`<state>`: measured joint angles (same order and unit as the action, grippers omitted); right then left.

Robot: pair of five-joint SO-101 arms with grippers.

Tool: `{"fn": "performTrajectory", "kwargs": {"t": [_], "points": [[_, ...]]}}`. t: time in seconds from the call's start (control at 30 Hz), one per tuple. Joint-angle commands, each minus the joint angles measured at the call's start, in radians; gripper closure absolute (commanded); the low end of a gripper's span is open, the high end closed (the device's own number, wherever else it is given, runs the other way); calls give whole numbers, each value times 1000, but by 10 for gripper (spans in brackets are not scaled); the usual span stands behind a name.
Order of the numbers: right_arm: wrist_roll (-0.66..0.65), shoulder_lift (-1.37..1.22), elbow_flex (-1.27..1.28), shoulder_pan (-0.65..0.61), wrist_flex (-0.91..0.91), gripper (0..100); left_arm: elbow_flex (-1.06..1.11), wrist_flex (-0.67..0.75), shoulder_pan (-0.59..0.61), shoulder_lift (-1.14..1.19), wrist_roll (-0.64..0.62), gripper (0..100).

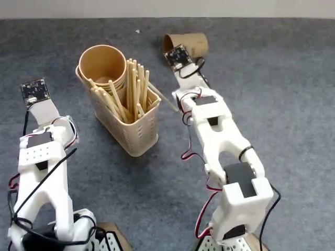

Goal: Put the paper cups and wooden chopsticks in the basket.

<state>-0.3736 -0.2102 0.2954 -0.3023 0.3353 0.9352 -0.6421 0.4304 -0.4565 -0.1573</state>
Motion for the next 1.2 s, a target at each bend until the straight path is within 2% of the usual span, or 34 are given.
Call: {"fn": "performTrajectory", "kwargs": {"t": [0.0, 0.1, 0.23, 0.3, 0.4, 0.6, 0.67, 0.73, 0.9, 0.97, 1.17], "points": [[-12, 16, -48, 1, -10, 818, -2, 8, -13, -28, 6, 846], [-12, 19, -48, 10, 1, 840, -2, 8, -13, -28, 6, 846], [-9, 79, -54, 76, 108, 998, -4, 8, -13, -28, 6, 846], [-8, 136, -50, 128, 176, 976, -5, 8, -13, -28, 6, 846], [8, 219, -47, 226, 249, 994, -5, 8, -13, -28, 6, 846], [63, 240, -68, 381, 205, 994, -5, 8, -13, -28, 6, 846], [87, 209, -134, 377, 177, 991, -5, 8, -13, -28, 6, 846], [181, 142, -209, 360, 111, 957, -5, 8, -13, -28, 6, 846], [456, -148, -479, 292, -50, 707, -5, 9, -13, -28, 6, 846], [526, -275, -631, 251, -38, 707, -5, 12, -13, -21, 6, 846], [517, -670, -1124, 160, -21, 811, -5, 14, -30, -21, 8, 846]]}}
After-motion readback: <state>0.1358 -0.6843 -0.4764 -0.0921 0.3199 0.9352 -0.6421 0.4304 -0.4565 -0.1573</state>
